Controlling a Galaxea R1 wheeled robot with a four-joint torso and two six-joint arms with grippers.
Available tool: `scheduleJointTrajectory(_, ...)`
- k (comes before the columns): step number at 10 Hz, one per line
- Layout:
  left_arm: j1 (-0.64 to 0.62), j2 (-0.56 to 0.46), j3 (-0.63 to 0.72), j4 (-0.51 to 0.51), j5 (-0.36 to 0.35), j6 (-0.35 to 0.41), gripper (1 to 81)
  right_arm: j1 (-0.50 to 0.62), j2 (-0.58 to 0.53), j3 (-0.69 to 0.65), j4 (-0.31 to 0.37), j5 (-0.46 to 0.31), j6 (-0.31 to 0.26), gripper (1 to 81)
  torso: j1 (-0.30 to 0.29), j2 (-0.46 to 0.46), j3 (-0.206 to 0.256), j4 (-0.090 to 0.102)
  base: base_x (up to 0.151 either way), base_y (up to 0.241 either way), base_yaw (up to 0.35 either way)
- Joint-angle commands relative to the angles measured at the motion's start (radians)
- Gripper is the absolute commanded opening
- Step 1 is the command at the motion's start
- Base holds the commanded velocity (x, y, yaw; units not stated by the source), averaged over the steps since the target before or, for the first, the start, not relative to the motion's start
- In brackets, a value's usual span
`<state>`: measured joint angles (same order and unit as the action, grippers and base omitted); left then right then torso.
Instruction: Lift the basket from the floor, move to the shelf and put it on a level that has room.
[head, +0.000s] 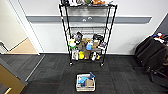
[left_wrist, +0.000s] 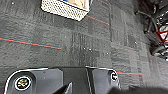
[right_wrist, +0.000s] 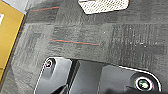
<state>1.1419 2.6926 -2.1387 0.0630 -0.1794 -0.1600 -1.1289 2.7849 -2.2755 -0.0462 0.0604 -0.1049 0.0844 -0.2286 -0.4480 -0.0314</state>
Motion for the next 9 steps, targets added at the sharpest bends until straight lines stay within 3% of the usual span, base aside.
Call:
scheduleJointTrajectory(1, -0.055, -0.014, 0.022, 0.0, 0.038, -0.001, 81.1, 0.06, -0.011, 0.004, -0.011, -0.042, -0.002, 81.1, 0.0, 0.0, 0.0, 0.0, 0.104, 0.0, 0.0)
scheduleJointTrajectory(9, -0.052, -0.008, 0.022, 0.0, 0.038, -0.001, 81.1, 0.05, -0.008, -0.007, -0.011, -0.042, -0.004, 81.1, 0.0, 0.0, 0.0, 0.0, 0.104, 0.0, 0.0)
